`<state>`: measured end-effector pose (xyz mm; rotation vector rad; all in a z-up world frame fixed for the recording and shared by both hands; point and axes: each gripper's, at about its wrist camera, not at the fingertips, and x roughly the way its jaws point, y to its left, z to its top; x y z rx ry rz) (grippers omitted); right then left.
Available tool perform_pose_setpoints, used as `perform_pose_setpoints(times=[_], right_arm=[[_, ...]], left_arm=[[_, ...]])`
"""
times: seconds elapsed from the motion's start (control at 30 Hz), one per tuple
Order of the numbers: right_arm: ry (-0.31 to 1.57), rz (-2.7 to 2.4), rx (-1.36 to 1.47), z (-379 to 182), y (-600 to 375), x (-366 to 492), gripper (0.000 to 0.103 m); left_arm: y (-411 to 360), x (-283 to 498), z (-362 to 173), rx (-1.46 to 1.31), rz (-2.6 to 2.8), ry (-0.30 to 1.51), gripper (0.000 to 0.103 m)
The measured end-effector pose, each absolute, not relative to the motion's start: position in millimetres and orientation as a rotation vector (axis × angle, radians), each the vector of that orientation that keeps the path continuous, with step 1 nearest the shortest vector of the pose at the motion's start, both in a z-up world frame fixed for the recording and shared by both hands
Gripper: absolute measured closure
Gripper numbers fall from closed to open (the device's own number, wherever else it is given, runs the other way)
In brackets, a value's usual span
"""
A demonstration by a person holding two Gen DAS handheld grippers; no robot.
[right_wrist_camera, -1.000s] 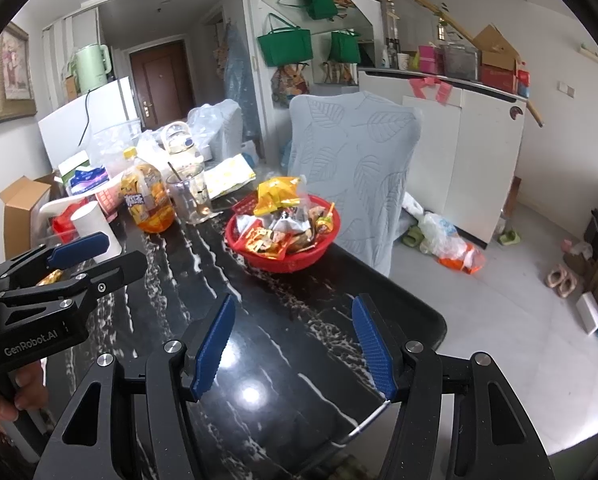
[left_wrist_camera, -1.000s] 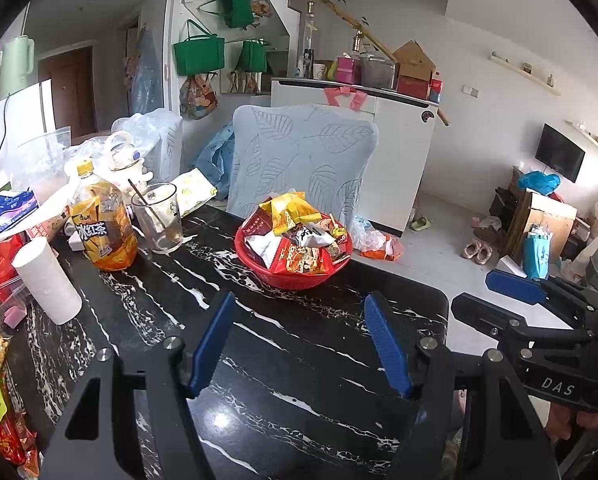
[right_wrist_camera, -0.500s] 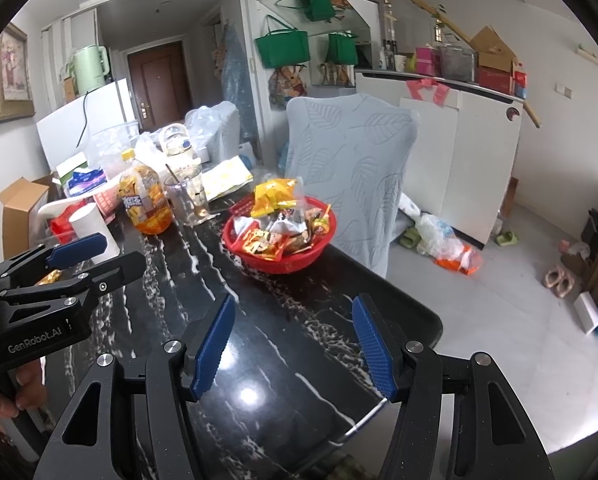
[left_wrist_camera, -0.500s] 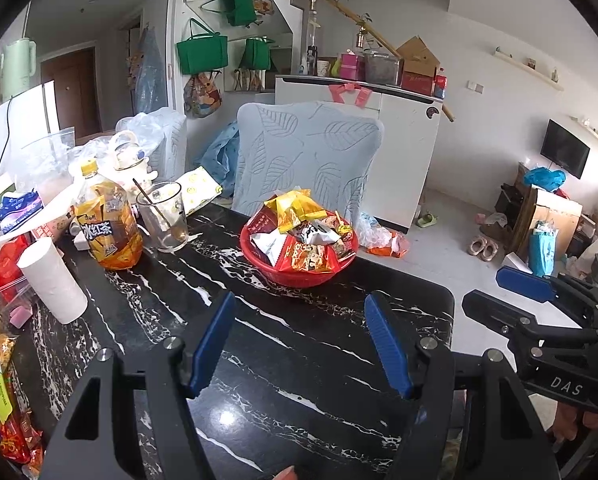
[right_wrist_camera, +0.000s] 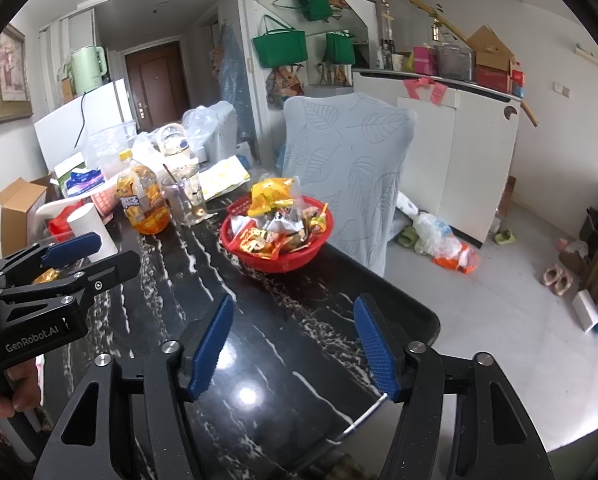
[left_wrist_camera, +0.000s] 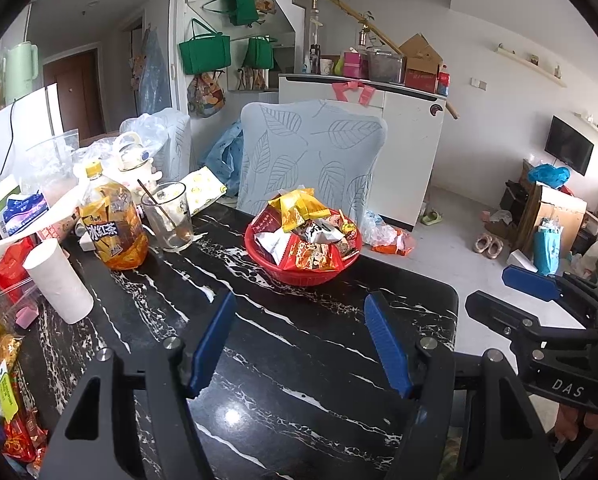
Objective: Organize snacks
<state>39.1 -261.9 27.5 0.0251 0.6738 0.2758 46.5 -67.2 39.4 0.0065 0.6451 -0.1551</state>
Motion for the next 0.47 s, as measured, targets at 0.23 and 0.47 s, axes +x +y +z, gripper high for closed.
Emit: perform_pose_setpoints(times=[0.23, 0.47], right_arm=[[0.670, 0.274, 0.025, 28.2, -264.0, 37.7, 0.036], [0.671, 0.274, 0.025, 28.8, -263.1, 37.2, 0.036]], left_arm=[[-66.9, 44.2, 40.9, 0.010, -0.168, 0.634, 0.037], [-69.7, 40.8, 42.1, 0.010, -0.182, 0.633, 0.037]])
